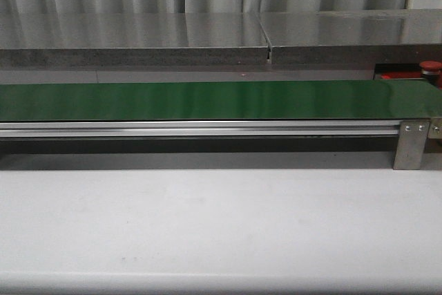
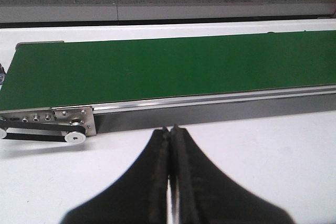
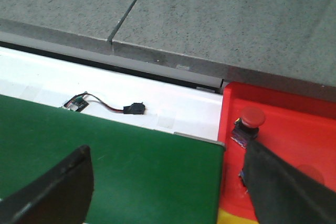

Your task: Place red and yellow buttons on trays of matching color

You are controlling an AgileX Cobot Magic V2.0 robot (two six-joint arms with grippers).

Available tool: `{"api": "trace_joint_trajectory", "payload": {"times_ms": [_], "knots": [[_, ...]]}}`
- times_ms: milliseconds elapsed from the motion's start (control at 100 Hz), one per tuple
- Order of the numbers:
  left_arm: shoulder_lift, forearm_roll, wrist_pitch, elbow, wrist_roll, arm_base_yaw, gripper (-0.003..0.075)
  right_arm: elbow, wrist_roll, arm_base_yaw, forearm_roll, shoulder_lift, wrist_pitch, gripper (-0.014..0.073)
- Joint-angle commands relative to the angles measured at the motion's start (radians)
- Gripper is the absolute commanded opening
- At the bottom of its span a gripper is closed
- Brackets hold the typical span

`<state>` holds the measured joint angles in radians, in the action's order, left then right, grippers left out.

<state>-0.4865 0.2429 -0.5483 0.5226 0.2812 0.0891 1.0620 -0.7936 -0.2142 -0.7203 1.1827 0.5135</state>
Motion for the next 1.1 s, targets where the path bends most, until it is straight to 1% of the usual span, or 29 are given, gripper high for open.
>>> {"api": "trace_joint_trajectory", "payload": {"times_ms": [0,90,180,280,400,520,580,650,690,740,770,790,840,860,910,950,1090], "knots": [[-0.006,0.017,0.067,0.024,-0.002,0.008,-0.0019,-0.103,-0.013,0.026,-0.036,-0.111,-0.122,0.0587],[-0.006,0.017,0.067,0.024,-0.002,0.008,-0.0019,-0.214,-0.012,0.035,-0.050,-0.198,-0.148,0.0587],[-0.006,0.017,0.067,0.024,-0.002,0.008,-0.0019,-0.315,-0.012,0.044,-0.103,-0.293,-0.176,0.0587],[-0.006,0.017,0.067,0.024,-0.002,0.008,-0.0019,-0.405,-0.012,0.044,-0.133,-0.396,-0.163,0.0587],[-0.006,0.017,0.067,0.024,-0.002,0.008,-0.0019,-0.471,-0.012,0.045,-0.136,-0.517,-0.154,0.0584],[-0.006,0.017,0.067,0.024,-0.002,0.008,-0.0019,-0.495,-0.012,0.045,-0.132,-0.615,-0.136,0.0583],[-0.006,0.017,0.067,0.024,-0.002,0.008,-0.0019,-0.502,-0.012,0.045,-0.128,-0.640,-0.124,0.0559],[-0.006,0.017,0.067,0.024,-0.002,0.008,-0.0019,-0.504,-0.012,0.045,-0.120,-0.652,-0.105,0.0472],[-0.006,0.017,0.067,0.024,-0.002,0.008,-0.0019,-0.504,-0.012,0.045,-0.120,-0.652,-0.094,0.0393],[-0.006,0.017,0.067,0.024,-0.002,0.008,-0.0019,-0.504,-0.012,0.045,-0.120,-0.652,-0.077,0.0281],[-0.006,0.017,0.067,0.024,-0.002,0.008,-0.0019,-0.504,-0.012,0.045,-0.120,-0.652,-0.070,0.0193],[-0.006,0.017,0.067,0.024,-0.002,0.008,-0.0019,-0.504,-0.012,0.045,-0.120,-0.652,-0.066,0.0157],[-0.006,0.017,0.067,0.024,-0.002,0.008,-0.0019,-0.504,-0.012,0.045,-0.120,-0.652,-0.061,0.0021],[-0.006,0.017,0.067,0.024,-0.002,0.008,-0.0019,-0.504,-0.012,0.045,-0.120,-0.652,-0.060,-0.0011],[-0.006,0.017,0.067,0.024,-0.002,0.008,-0.0019,-0.504,-0.012,0.045,-0.120,-0.652,-0.059,-0.0126],[-0.006,0.017,0.067,0.024,-0.002,0.008,-0.0019,-0.504,-0.012,0.045,-0.121,-0.652,-0.059,-0.0114],[-0.006,0.017,0.067,0.024,-0.002,0.008,-0.0019,-0.504,-0.012,0.045,-0.121,-0.652,-0.059,-0.0118]]}}
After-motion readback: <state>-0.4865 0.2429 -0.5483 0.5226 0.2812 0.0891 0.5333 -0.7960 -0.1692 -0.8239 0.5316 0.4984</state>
